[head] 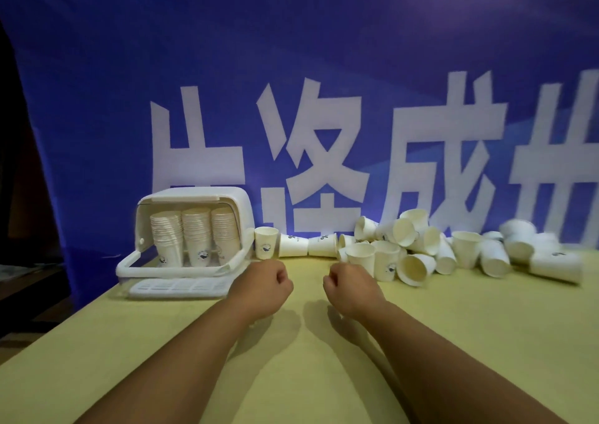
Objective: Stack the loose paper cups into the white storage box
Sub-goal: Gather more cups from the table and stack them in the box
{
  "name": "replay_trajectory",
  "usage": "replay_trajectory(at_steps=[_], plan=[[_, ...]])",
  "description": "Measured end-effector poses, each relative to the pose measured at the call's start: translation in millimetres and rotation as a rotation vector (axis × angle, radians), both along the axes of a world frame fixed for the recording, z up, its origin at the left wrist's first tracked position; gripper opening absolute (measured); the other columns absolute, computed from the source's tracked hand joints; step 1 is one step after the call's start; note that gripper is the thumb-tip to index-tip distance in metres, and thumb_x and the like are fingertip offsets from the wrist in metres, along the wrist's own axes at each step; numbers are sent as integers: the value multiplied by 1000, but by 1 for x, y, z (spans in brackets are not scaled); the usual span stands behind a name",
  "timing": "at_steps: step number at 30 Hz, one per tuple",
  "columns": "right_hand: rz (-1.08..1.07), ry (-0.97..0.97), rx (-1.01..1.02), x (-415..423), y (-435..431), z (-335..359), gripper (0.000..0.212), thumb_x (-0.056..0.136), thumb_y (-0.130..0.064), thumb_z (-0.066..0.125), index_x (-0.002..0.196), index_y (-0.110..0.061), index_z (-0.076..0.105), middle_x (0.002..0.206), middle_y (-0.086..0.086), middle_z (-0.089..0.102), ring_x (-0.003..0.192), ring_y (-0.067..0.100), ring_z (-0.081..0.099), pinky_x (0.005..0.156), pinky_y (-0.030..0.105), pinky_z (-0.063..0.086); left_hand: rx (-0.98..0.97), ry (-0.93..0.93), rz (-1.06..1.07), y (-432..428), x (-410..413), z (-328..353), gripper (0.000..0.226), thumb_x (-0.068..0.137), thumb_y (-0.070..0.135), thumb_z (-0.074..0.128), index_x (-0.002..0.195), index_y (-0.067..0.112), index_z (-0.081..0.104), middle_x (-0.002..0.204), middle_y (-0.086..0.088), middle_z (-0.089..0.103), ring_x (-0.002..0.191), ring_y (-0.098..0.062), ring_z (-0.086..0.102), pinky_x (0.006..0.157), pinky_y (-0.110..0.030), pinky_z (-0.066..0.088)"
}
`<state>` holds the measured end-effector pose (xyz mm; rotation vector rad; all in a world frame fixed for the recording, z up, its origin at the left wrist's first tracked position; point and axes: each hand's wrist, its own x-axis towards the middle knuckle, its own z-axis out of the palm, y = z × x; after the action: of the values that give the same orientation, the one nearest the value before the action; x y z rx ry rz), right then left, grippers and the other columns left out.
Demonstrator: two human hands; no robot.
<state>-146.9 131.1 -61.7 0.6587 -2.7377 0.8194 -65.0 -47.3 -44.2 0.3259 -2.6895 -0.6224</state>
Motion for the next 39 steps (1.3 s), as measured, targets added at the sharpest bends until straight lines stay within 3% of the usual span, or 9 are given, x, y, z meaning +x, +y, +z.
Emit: replay_trajectory(at_steps=[4,9,12,15,18,21,27,33,39], plan=[[-82,-16,17,1,66,-9,21,94,-32,54,75,-28,60,74,-6,63,70,14,60,62,36,55,81,-32,-59,55,-5,-12,15,89,35,62,81,24,66,82,7,68,81,-20,66,71,-35,55],[-160,-54,-3,-11,133,-19,12,92,-27,57,98,-22,65,100,-1,65,88,16,61,83,36,56,198,-38,-144,115,-21,-29,3,85,32,64,87,30,65,87,10,67,82,-12,65,81,-37,58],[-218,-134,69,-23,160,-30,49,89,-40,64,134,-26,51,146,8,36,128,26,47,106,37,44,205,-20,-131,147,-28,-47,34,87,34,63,120,33,57,90,10,67,83,-11,64,74,-33,54],[-224,-227,65,-40,169,-30,86,84,-54,69,155,-35,24,165,12,-8,150,35,18,118,43,29,57,-14,-82,159,-42,-53,83,87,44,62,155,41,15,100,10,66,93,-14,65,75,-32,52],[-217,-260,117,-57,163,-29,104,78,-63,71,158,-41,9,165,6,-21,152,37,12,119,45,27,-6,-9,-76,160,-57,-51,104,86,46,63,157,42,-13,98,5,65,88,-16,65,75,-35,57],[-243,-197,113,-70,156,-37,108,75,-69,69,158,-38,8,166,1,-18,150,33,16,116,45,32,-60,15,-51,163,-74,-50,108,88,47,61,156,40,-23,101,3,63,86,-17,63,72,-34,56],[-297,-72,-92,-84,154,-50,97,81,-52,66,156,-16,18,166,1,8,141,30,31,110,40,39,-72,77,-16,161,-103,-56,82,92,41,59,155,33,6,116,-2,65,92,-21,58,74,-34,51],[-387,77,-250,-78,157,-45,82,79,-46,70,148,-20,33,147,-1,36,129,26,38,101,42,43,99,247,63,149,-107,-61,19,89,26,62,100,23,46,98,0,65,84,-26,60,70,-38,53],[-321,118,-474,-67,155,-36,59,76,-45,78,126,-24,53,125,-6,50,121,17,47,99,37,46,111,293,94,147,-95,-59,33,87,52,71,91,28,49,96,9,51,78,-19,56,62,-31,39]])
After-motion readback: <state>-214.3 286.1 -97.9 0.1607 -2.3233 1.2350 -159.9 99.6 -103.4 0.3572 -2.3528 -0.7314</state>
